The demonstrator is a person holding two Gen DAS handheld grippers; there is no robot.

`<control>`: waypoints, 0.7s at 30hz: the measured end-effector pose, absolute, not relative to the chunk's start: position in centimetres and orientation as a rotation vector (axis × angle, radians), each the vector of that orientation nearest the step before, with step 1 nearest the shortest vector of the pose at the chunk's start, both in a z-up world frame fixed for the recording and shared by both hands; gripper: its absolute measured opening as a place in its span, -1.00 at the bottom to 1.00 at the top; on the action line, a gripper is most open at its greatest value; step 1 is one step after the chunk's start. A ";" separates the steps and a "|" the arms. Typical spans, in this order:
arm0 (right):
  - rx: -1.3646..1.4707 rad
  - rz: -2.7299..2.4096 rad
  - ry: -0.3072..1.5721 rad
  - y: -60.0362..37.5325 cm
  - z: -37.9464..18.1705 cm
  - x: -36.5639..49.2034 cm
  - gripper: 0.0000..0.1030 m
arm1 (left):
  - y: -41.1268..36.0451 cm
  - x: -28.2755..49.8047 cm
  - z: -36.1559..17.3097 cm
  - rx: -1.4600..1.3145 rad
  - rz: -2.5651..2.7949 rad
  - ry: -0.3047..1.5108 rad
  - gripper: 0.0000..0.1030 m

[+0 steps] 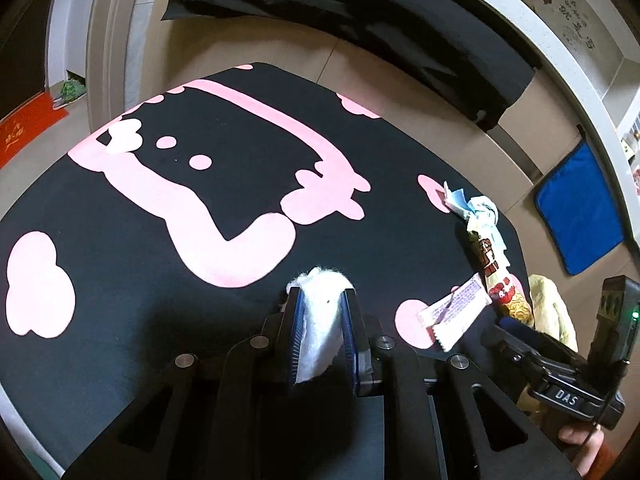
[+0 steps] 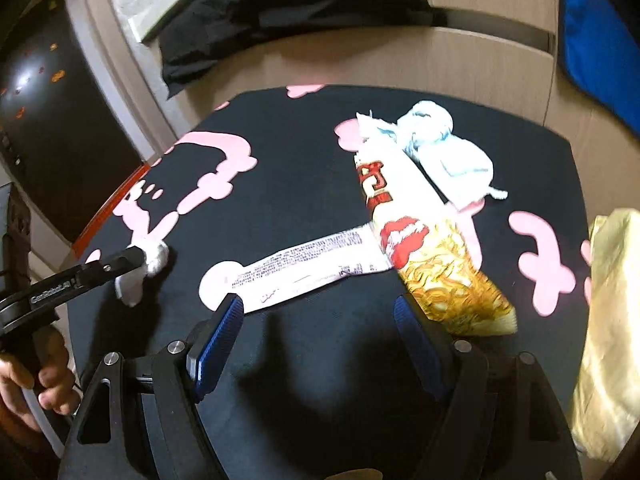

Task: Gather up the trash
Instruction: 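Grasp the white tissue with the left gripper while the right gripper grasps the pink-white wrapper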

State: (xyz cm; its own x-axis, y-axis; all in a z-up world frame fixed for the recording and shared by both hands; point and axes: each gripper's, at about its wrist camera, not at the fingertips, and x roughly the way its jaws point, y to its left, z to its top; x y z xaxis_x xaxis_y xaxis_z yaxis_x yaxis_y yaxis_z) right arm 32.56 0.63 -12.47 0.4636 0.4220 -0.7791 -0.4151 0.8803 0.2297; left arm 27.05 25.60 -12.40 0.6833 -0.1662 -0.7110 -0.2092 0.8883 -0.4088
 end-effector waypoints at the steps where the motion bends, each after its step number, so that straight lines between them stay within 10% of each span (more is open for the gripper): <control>1: 0.017 0.509 0.964 0.7 -12.7 32.7 0.46 | 25.7 27.0 -12.4 -0.494 0.026 0.823 -0.63; 21: 0.098 0.493 0.990 2.3 -13.1 34.3 0.81 | 26.4 27.3 -10.8 -0.456 -0.044 0.784 -0.63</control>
State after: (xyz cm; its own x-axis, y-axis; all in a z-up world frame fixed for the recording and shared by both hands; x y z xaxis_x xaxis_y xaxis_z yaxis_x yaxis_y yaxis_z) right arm 34.30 2.33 -13.06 0.4489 0.4420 -0.7766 -0.3543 0.8859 0.2994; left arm 27.29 26.37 -10.83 0.7123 -0.2046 -0.6714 -0.1290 0.9021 -0.4118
